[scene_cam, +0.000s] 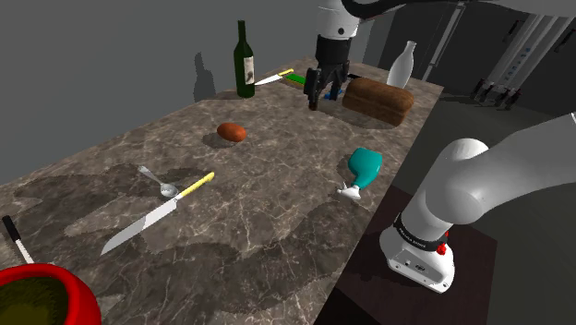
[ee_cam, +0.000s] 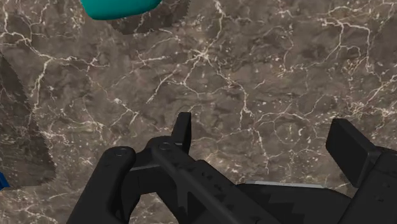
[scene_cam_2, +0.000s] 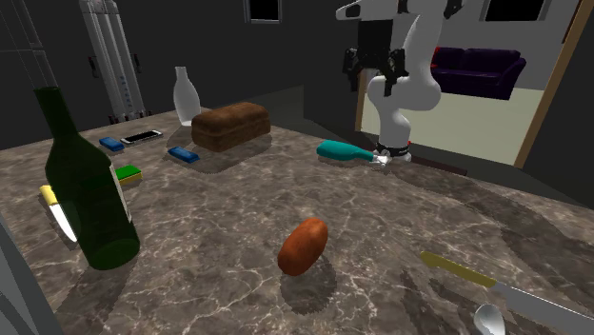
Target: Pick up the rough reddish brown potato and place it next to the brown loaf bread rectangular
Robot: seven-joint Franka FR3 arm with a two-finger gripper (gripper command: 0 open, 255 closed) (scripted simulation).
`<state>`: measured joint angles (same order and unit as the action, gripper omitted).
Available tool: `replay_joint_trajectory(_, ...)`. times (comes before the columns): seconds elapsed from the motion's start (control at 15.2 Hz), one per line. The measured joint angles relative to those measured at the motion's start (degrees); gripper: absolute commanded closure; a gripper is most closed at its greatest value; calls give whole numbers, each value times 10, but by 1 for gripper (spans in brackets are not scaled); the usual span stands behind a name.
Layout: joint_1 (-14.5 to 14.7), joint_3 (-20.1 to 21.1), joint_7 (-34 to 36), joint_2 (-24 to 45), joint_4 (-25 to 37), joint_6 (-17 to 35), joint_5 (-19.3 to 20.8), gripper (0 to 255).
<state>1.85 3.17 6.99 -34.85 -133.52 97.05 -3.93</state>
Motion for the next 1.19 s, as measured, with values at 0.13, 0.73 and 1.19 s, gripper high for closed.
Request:
replay_joint_trajectory(0.13, 0, 5, -2, 34, 0, 41, 4, 0)
replay_joint_trajectory(0.73, 2, 30, 7, 210, 61, 184, 30, 0)
replay_joint_trajectory(1.19, 5, 42, 24, 353, 147, 262, 69, 0)
